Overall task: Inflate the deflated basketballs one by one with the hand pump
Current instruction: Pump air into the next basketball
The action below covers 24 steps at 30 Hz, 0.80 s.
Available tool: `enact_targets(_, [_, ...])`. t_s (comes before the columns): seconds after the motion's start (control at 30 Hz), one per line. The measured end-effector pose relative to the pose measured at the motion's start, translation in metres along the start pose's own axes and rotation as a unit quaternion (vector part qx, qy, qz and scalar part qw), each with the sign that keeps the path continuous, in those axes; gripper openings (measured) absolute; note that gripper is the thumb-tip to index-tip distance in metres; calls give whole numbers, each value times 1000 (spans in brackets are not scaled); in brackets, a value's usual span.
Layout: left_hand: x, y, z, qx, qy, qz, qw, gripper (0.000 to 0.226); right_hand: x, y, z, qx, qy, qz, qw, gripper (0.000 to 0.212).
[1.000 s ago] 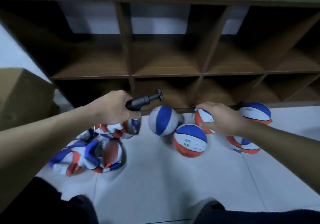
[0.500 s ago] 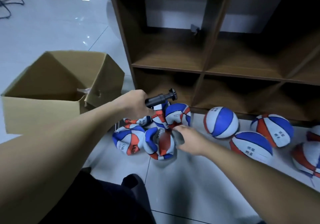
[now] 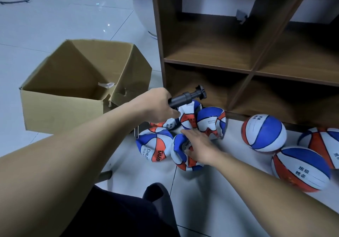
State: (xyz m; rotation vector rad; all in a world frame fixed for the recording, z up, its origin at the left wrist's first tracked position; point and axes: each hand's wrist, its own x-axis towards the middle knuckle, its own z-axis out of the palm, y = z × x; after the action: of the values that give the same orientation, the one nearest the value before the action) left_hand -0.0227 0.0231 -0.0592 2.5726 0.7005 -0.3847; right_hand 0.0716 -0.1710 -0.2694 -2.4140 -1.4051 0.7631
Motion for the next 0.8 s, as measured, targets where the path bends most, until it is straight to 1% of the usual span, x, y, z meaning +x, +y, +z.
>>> enact_targets(0.07, [2,-1,0,-2,-6,-2,1000,34,-3,-2,2,-62,10,-30,998,82])
enact_targets(0.13, [2,-1,1,-5,-14,-4,1000,34,-10,-2,5,-117,20,-38,992,82])
enact_targets(0.23, [0,0,3,0,-24,-3,1000,34,-23,-5,16,-165,50,-23,985,67])
enact_targets(0.3, [-2,2,3,7,-34,1,999,33,-34,-10,22,-179,59,15,982,63])
enact_targets(0.37, [-5,4,2,16,-39,6,999,34,-44,-11,28,-176,63,38,982,64])
enact_targets(0.43, [-6,8,1,23,-41,12,999,32,-54,-10,30,-184,75,38,979,64])
enact_targets(0.5, [-7,13,-2,19,-42,16,999,31,-64,-6,24,-191,108,26,975,55])
enact_targets(0.57, [-8,24,-5,16,-38,27,999,30,-79,2,7,-152,144,30,977,43])
enact_targets(0.6, [-9,31,-7,13,-35,35,999,30,-88,5,-3,-112,149,35,982,43])
enact_targets(0.7, [-12,57,-6,-18,-30,72,997,29,-128,9,-38,42,128,57,989,52])
enact_targets(0.73, [-13,66,-4,-35,-32,86,995,29,-143,9,-48,70,126,65,987,54])
enact_targets(0.8, [-16,83,3,-66,-46,110,991,29,-174,10,-65,88,141,74,983,58])
